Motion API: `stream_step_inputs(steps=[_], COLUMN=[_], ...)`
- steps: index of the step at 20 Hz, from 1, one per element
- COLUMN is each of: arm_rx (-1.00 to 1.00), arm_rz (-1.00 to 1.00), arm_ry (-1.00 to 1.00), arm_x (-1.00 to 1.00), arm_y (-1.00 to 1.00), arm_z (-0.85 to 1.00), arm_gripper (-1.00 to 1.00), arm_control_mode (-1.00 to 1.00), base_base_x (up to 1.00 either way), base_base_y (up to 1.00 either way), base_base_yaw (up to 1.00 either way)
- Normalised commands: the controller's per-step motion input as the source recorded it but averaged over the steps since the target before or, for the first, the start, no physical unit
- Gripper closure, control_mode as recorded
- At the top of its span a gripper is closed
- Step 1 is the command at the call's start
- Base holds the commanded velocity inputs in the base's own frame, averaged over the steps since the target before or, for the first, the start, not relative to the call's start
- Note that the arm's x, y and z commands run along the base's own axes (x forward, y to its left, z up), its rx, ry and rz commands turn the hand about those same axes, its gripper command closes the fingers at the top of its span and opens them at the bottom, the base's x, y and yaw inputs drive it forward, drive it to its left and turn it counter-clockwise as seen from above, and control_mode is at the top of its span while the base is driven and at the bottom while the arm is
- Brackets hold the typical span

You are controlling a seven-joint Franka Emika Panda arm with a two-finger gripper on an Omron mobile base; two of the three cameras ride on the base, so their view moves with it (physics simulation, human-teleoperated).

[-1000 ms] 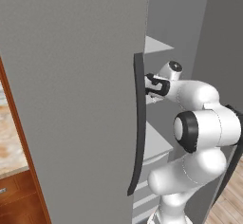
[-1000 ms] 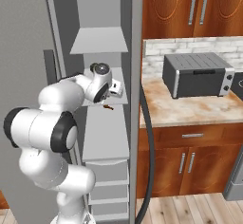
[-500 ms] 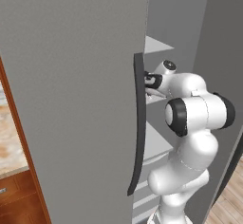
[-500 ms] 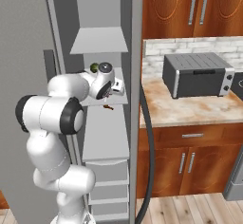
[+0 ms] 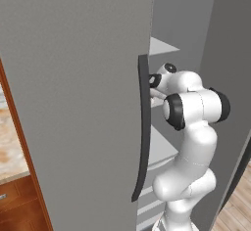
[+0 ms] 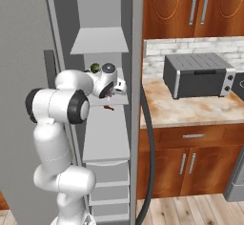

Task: Store the kebab skewer in the freezer for long-term storage. Close the freezer door after placing the cooked food.

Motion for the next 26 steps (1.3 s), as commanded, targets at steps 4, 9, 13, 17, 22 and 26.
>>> stream_step_inputs(steps=[4, 9, 13, 17, 22, 26], arm_rx=[0.00, 0.00, 0.00, 0.00, 0.00, 0.00], arm_rz=[0.00, 0.02, 0.02, 0.03, 0.03, 0.02], arm_ry=[0.00, 0.00, 0.00, 0.00, 0.00, 0.00], arm_x=[0.42, 0.42, 0.31, 0.02, 0.00, 0.00], arm_y=[0.00, 0.00, 0.00, 0.04, 0.03, 0.00], arm_z=[-0.16, -0.13, -0.19, -0.14, -0.09, 0.00], arm_gripper=[1.00, 1.00, 1.00, 1.00, -1.00, -1.00], arm_control_mode=[-1.00, -1.00, -1.00, -1.00, -1.00, -1.00], base_base_x=[0.00, 0.00, 0.00, 0.00, 0.00, 0.00], base_base_y=[0.00, 0.00, 0.00, 0.00, 0.00, 0.00], base_base_yaw=[0.00, 0.00, 0.00, 0.00, 0.00, 0.00])
